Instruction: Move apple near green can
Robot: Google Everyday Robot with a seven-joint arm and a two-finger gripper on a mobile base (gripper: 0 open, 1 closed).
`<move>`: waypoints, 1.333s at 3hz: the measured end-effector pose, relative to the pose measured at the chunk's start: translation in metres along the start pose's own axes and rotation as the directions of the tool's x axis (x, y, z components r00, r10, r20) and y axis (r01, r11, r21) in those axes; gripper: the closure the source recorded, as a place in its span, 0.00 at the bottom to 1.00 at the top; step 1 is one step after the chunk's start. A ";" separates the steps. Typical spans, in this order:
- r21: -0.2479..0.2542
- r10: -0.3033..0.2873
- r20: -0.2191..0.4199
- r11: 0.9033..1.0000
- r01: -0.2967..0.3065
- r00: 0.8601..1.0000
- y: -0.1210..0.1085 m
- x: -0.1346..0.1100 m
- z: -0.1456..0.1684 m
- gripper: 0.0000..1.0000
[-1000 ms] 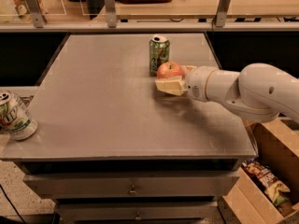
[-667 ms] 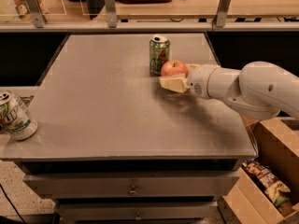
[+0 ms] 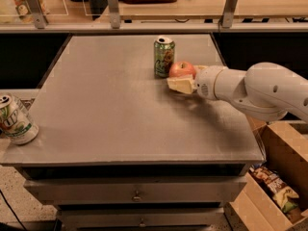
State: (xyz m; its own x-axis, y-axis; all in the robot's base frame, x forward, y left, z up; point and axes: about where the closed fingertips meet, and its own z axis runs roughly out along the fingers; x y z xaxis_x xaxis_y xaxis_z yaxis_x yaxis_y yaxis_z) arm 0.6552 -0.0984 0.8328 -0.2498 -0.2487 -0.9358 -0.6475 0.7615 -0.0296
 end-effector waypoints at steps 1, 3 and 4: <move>0.008 0.000 -0.013 1.000 0.000 1.000 -0.005 0.002 0.002 0.13; 0.009 -0.010 -0.030 1.000 0.011 1.000 -0.008 -0.001 0.001 0.00; 0.033 -0.040 -0.056 0.999 0.042 0.998 -0.020 -0.028 -0.036 0.00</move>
Offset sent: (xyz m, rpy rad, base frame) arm 0.0088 -0.0105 -0.0072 -0.0235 0.0183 -0.0189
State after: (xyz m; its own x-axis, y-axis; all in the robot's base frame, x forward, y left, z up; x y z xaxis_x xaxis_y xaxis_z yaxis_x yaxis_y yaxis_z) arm 0.6494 -0.1284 0.8725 -0.2634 -0.3124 -0.9127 -0.6332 0.7698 -0.0807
